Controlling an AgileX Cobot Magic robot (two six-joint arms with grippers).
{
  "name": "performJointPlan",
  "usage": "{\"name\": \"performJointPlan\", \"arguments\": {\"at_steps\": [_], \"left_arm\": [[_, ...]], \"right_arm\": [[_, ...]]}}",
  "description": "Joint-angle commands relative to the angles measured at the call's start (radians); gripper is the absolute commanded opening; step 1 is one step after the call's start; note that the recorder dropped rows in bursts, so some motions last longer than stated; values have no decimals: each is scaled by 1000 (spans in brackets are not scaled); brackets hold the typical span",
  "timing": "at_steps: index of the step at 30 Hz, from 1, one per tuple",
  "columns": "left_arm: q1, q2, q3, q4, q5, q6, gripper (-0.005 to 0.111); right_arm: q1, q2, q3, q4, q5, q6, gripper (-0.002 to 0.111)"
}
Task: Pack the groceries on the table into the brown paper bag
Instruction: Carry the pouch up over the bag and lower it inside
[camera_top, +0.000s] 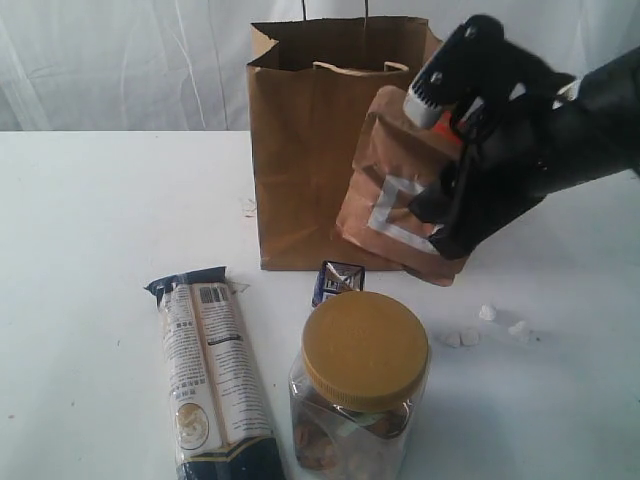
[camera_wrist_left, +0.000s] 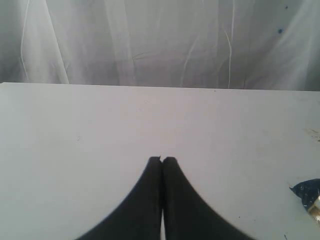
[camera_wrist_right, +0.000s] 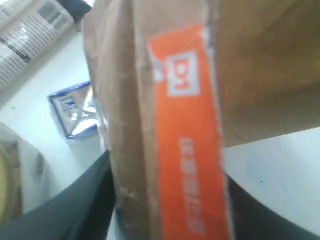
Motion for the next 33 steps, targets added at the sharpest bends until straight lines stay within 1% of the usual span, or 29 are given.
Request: {"name": "performJointPlan", "arguments": {"at_steps": [1,4,9,11,15,16,18,22,24,25,27,28,31,33], "left_arm": [[-8,-5,4,-16,-3,1,0],[-8,-5,4,-16,-3,1,0],[-8,-5,4,-16,-3,1,0],[-8,-5,4,-16,-3,1,0],[-8,-5,4,-16,-3,1,0],[-8,-5,4,-16,-3,1,0],[-8,-5,4,-16,-3,1,0],[-8,-5,4,-16,-3,1,0],[-8,-5,4,-16,-3,1,0],[-8,-5,4,-16,-3,1,0],[-8,-5,4,-16,-3,1,0],[-10,-5,4,-16,-3,1,0],[-47,-5,4,-16,-3,1,0],[-63,-5,4,-16,-3,1,0]], "right_arm": [[-1,-210,-1,129,73,7,0],[-1,-402,-15,280,58,-4,0],[-1,-515,-98,379,-55,-26,0],[-1,-519,-124,381,-127,-26,0],[-1,-480,-117,370,-430,-54,0],[-1,-431,-112,373,-531,-53,0],[-1,-317,-126,373,-593,-49,0],[-1,-80,-215,371,-576,-57,0],[-1,-4,-278,374,-473,-59,0],[-1,28,-318,374,-390,-104,0],[-1,57,-383,374,-279,-246,0],[-1,65,-400,374,-274,-248,0],[-1,131,-463,379,-286,-248,0],[-1,173,-468,377,-334,-273,0]]}}
